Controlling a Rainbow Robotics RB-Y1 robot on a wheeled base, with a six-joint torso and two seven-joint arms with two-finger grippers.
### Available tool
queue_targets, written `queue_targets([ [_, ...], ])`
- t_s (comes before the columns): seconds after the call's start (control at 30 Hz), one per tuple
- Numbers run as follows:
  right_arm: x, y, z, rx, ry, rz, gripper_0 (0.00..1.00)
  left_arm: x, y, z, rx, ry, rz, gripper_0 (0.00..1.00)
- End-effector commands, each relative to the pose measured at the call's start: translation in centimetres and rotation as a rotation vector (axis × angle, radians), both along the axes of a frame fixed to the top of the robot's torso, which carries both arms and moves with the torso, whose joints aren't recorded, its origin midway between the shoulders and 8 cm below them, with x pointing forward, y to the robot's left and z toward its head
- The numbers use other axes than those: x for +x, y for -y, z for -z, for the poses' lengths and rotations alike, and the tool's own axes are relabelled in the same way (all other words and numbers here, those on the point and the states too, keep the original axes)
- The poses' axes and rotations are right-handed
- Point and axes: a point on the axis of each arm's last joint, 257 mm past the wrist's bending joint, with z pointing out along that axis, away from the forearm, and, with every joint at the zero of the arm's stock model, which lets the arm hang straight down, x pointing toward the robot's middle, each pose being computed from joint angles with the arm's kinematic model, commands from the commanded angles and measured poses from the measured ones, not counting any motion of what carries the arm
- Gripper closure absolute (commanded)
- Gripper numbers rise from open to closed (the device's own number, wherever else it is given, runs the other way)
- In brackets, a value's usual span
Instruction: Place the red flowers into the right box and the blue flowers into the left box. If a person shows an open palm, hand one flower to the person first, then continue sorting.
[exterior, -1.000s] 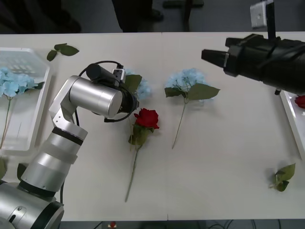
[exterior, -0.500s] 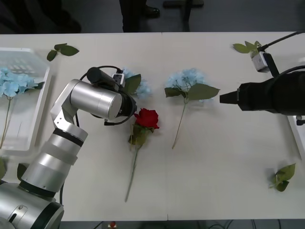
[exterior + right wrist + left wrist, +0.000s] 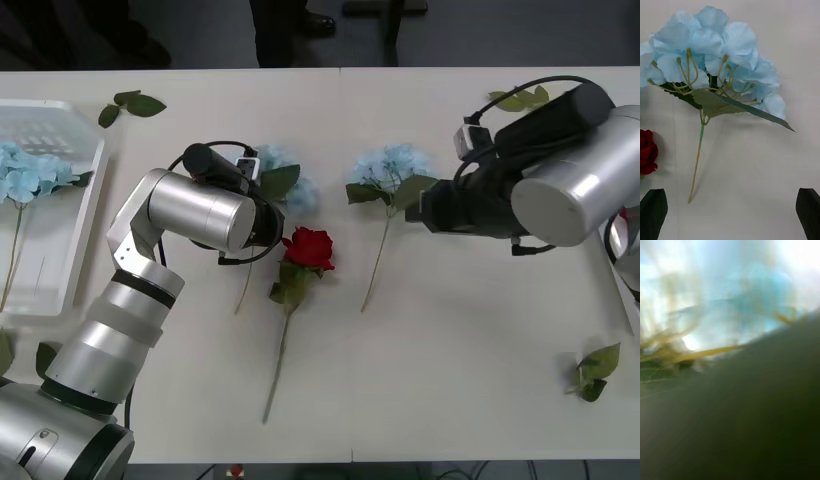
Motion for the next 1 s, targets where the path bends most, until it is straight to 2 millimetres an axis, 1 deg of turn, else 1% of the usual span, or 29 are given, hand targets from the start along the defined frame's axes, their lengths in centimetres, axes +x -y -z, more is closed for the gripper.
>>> queue_targets([
  [0.03, 1.1, -1.3, 0.0, 0.012, 0.007, 0.055, 0.0, 1.5, -0.1, -4.4, 0.012, 0.077, 0.029, 1.0],
  [0.17, 1.6, -2.0, 1.4, 0.013, -0.001, 0.068, 0.0, 1.3, -1.2, -8.1, 0.006, 0.103, 0.024, 1.0],
  [0.2, 1.8, -2.3, 1.9, 0.013, 0.001, 0.068, 0.0, 1.2, -1.6, -9.8, 0.006, 0.123, 0.026, 1.0],
  [0.27, 2.0, -2.6, 2.4, 0.009, -0.001, 0.071, 0.0, 1.2, -2.1, -11.8, 0.003, 0.152, 0.032, 1.0],
  [0.33, 2.2, -2.9, 3.3, -0.001, 0.0, 0.075, 0.0, 1.1, -2.8, -14.9, -0.023, 0.201, 0.046, 1.0],
  [0.43, 2.4, -3.2, 4.3, -0.011, -0.002, 0.081, 0.0, 1.0, -4.7, -18.3, -0.038, 0.253, 0.046, 1.0],
  [0.5, 2.7, -3.3, 5.0, -0.019, 0.0, 0.089, 0.0, 0.6, -7.4, -21.1, -0.028, 0.288, 0.039, 1.0],
  [0.53, 2.7, -3.5, 5.3, -0.02, -0.003, 0.09, 0.0, 0.5, -8.2, -21.6, -0.019, 0.293, 0.042, 1.0],
  [0.6, 3.1, -4.0, 6.0, -0.02, 0.004, 0.088, 0.0, -0.3, -11.6, -23.3, 0.022, 0.297, 0.043, 1.0],
  [0.63, 3.1, -4.1, 6.2, -0.022, 0.005, 0.089, 0.0, -0.5, -12.4, -23.6, 0.033, 0.293, 0.045, 1.0],
  [0.67, 3.2, -4.2, 6.6, -0.027, 0.007, 0.088, 0.0, -0.9, -14.3, -24.2, 0.06, 0.286, 0.043, 1.0],
  [0.7, 3.3, -4.5, 6.8, -0.025, 0.01, 0.089, 0.0, -1.2, -15.7, -24.6, 0.079, 0.278, 0.041, 1.0],
  [0.77, 3.3, -4.8, 7.5, -0.03, 0.006, 0.093, 0.0, -2.2, -19.5, -25.5, 0.132, 0.255, 0.028, 1.0],
  [0.8, 3.3, -5.0, 7.7, -0.034, 0.007, 0.092, 0.0, -2.7, -20.9, -25.8, 0.149, 0.246, 0.017, 1.0],
  [0.83, 3.2, -5.1, 7.8, -0.041, 0.009, 0.088, 0.0, -3.0, -21.8, -25.9, 0.16, 0.239, 0.013, 1.0],
  [0.9, 3.2, -5.3, 8.0, -0.064, 0.02, 0.083, 0.0, -4.1, -25.0, -26.1, 0.184, 0.226, -0.017, 1.0],
  [0.93, 3.1, -5.4, 8.1, -0.067, 0.021, 0.083, 0.0, -4.3, -25.7, -26.3, 0.187, 0.227, -0.024, 1.0],
  [0.97, 3.0, -5.6, 8.4, -0.069, 0.016, 0.084, 0.0, -4.9, -27.5, -26.2, 0.195, 0.221, -0.05, 1.0],
  [1.0, 2.9, -5.7, 8.7, -0.067, 0.009, 0.087, 0.0, -5.2, -28.7, -26.4, 0.208, 0.225, -0.066, 1.0],
])
